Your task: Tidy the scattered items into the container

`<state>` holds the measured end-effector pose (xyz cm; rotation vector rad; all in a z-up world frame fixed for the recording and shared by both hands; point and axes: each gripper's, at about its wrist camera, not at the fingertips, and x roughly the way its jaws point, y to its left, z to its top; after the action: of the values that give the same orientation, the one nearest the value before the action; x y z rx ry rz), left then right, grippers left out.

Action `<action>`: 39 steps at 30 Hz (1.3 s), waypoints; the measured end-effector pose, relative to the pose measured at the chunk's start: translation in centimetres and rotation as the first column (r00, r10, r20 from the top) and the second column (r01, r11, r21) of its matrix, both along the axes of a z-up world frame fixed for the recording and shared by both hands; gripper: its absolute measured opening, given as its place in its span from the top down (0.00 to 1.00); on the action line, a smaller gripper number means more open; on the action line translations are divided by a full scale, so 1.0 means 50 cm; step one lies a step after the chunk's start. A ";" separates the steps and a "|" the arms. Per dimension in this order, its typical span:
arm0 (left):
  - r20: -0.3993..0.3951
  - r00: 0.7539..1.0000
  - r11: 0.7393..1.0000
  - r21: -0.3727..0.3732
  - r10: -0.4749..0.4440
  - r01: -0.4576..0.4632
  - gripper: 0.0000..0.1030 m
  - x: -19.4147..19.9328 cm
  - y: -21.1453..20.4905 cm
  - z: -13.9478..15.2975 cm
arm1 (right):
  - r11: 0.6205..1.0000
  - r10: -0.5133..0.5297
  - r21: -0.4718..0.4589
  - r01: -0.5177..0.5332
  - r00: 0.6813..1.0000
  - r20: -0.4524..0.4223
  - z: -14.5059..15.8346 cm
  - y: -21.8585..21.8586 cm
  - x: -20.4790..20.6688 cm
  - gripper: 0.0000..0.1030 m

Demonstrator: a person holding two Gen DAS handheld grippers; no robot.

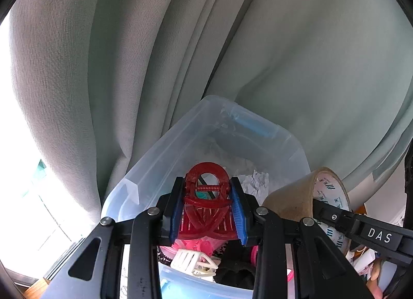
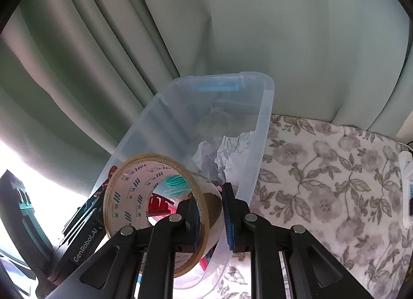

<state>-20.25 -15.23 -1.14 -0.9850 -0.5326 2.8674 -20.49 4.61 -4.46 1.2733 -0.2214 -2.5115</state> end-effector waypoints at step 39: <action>-0.001 0.999 0.999 0.015 -0.034 0.034 0.33 0.094 -0.004 0.055 | 0.998 0.027 0.062 -0.027 1.000 0.011 0.015 0.008 0.096 0.62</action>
<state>-15.55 -15.46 1.61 -0.9816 -0.5308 2.8300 -15.68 4.99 -3.69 1.3040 -0.1282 -2.5079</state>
